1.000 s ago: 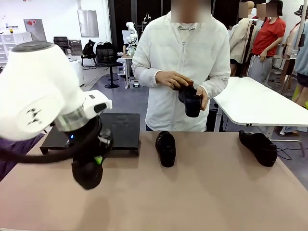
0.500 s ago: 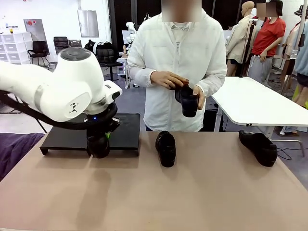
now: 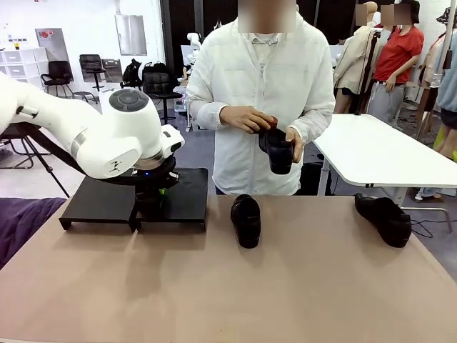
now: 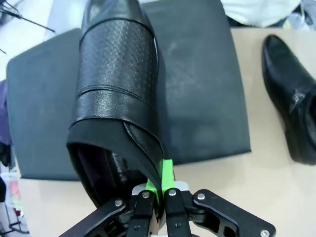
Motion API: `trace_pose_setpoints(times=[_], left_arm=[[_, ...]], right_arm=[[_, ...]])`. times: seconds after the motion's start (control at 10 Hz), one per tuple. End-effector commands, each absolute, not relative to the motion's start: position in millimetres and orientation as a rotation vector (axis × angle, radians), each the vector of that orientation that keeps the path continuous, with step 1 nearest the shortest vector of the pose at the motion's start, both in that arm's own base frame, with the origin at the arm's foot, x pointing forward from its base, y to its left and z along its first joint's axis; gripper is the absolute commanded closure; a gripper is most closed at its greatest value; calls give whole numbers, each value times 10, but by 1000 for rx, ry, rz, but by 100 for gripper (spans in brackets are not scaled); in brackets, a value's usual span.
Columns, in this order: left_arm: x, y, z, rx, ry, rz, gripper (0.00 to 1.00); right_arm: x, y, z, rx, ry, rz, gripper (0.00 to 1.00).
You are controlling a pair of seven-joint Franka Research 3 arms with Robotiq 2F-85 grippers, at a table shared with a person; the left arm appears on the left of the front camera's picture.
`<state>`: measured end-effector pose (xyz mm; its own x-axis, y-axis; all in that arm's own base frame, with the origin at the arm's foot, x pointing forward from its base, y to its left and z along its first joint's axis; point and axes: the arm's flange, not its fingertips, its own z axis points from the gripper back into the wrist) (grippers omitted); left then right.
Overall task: Organize the shoes by placing them on the stand.
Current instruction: Place the Shoe from the middle of the table onto the Shoes Stand.
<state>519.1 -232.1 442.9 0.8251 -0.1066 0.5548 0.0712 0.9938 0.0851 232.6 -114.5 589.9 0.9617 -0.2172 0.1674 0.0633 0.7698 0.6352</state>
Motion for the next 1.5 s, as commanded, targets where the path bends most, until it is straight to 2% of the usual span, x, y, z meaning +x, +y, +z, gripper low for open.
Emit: trace_pose_setpoints(times=[0.0,0.5,0.6,0.7,0.8,1.2,1.4], left_arm=[[5363,-2374,4300,114,-694,-18,100],[5509,-2358,4101,140,-680,8,100],[5519,-2372,4094,139,-674,3,77],[5515,-2390,4079,144,-670,-12,19],[5512,-2397,4082,150,-678,-14,0],[5451,-2397,4112,149,-693,-17,0],[5210,-2384,4310,134,-682,-36,0]], right_arm=[[2316,-1189,5928,671,-239,-128,0],[2316,-1189,5928,671,-239,-128,0],[2316,-1189,5928,671,-239,-128,0],[2316,-1189,5928,671,-239,-128,0],[2316,-1189,5928,671,-239,-128,0],[2316,-1189,5928,671,-239,-128,0],[2316,-1189,5928,671,-239,-128,0]])
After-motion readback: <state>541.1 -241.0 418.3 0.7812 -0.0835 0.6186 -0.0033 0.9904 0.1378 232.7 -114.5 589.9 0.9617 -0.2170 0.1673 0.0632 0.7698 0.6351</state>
